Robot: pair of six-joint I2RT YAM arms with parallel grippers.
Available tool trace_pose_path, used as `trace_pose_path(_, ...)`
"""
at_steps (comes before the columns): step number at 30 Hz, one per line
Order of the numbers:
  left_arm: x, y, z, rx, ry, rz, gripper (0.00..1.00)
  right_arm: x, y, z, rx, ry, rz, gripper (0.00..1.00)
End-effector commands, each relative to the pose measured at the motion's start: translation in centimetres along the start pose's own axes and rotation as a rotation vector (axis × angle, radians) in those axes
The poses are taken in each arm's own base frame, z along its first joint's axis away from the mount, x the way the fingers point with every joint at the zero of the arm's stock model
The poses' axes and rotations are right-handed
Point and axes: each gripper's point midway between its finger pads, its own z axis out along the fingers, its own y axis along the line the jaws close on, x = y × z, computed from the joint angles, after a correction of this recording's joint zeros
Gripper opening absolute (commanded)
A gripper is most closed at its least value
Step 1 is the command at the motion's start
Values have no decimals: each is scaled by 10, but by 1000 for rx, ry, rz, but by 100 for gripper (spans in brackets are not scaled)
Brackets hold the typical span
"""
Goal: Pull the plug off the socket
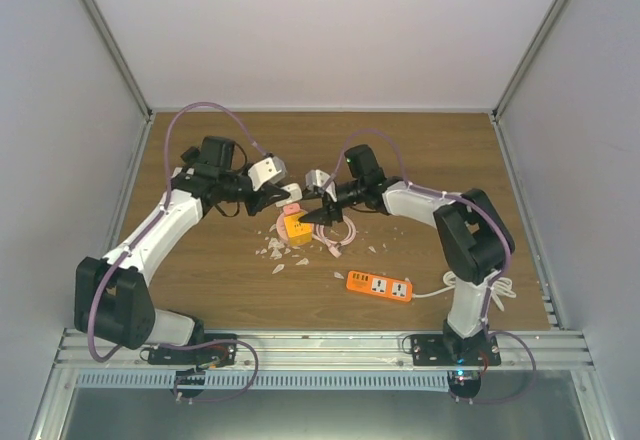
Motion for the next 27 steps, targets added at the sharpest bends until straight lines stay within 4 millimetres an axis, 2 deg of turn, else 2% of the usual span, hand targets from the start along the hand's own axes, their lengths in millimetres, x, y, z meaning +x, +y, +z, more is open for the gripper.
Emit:
trace_pose_path(1, -39, -1, -17, 21, -102, 27, 8, -46, -11, -28, 38, -71, -53, 68)
trace_pose_path(5, -62, -8, -23, 103, -165, -1, 8, -63, -22, -53, 87, -99, -46, 77)
trace_pose_path(10, -93, -21, -34, 223, -260, -16, 8, -72, -36, -89, 170, -124, 11, 85)
trace_pose_path(14, -112, -36, -43, 325, -324, -26, 8, -77, -41, -106, 241, -135, 31, 88)
trace_pose_path(21, -127, -62, -45, 484, -383, -76, 8, -98, -28, -116, 250, -205, 31, 95)
trace_pose_path(22, -128, -63, -44, 506, -382, -109, 8, -103, -24, -117, 243, -220, 24, 99)
trace_pose_path(27, -125, -59, -36, 510, -385, -163, 7, -117, -1, -119, 209, -262, -25, 100)
